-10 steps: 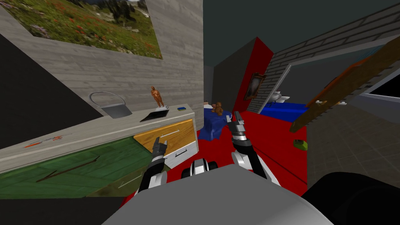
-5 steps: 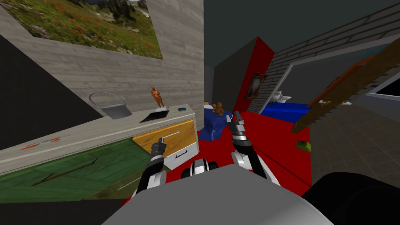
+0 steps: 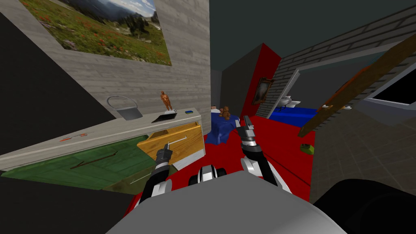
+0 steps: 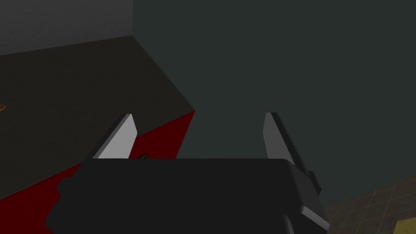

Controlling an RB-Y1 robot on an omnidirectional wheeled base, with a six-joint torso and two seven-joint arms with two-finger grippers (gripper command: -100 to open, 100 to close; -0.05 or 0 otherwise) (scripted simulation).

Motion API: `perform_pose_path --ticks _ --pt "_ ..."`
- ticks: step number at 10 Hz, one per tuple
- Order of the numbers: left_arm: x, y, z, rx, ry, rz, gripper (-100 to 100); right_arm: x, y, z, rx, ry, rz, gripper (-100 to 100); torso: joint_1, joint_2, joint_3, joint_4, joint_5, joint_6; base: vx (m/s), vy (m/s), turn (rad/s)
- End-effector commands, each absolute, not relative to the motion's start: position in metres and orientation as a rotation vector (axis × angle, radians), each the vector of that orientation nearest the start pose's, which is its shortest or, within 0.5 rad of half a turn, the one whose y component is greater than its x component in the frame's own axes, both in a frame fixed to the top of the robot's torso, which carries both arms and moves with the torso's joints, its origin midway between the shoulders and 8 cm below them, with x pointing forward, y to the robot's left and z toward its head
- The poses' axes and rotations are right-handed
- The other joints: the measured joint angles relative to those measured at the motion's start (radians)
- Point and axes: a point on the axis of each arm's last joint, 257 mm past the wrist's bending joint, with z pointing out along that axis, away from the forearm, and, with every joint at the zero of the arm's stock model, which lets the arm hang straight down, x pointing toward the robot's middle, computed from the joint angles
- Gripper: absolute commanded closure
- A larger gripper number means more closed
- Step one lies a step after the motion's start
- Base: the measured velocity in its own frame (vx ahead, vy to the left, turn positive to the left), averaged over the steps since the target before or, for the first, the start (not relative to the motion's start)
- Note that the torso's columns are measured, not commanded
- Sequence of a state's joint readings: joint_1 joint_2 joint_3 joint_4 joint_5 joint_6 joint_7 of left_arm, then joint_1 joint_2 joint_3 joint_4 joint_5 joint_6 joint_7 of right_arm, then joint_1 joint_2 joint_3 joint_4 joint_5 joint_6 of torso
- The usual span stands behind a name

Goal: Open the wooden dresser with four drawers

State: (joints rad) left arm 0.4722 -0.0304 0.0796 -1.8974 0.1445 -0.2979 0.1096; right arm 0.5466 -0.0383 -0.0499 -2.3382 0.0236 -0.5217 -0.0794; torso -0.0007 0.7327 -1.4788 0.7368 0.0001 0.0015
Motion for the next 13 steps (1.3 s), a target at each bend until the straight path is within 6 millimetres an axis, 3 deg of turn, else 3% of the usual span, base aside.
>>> perform_pose_path --ticks 1,4,5,13 --pt "0.394 0.339 -0.197 -1.298 0.783 -1.241 100 0.324 -0.288 0.041 0.605 0.614 1.308 0 0.000 0.003 0.001 0.000 0.001 0.000 -0.207 -0.057 0.012" --pt "0.392 0.339 -0.196 -1.294 0.782 -1.242 100 0.324 -0.288 0.041 0.605 0.614 1.308 0 0.002 0.002 0.001 -0.001 0.002 0.000 -0.143 -0.033 0.000" --pt "0.390 0.340 -0.192 -1.298 0.784 -1.240 -100 0.324 -0.288 0.040 0.605 0.614 1.308 0 0.003 -0.002 -0.001 0.000 0.001 -0.001 -0.014 -0.008 -0.012" --pt "0.368 0.346 -0.147 -1.299 0.777 -1.229 -100 0.324 -0.288 0.040 0.605 0.614 1.308 0 0.001 0.005 0.003 0.001 0.000 -0.001 0.025 -0.004 -0.013"
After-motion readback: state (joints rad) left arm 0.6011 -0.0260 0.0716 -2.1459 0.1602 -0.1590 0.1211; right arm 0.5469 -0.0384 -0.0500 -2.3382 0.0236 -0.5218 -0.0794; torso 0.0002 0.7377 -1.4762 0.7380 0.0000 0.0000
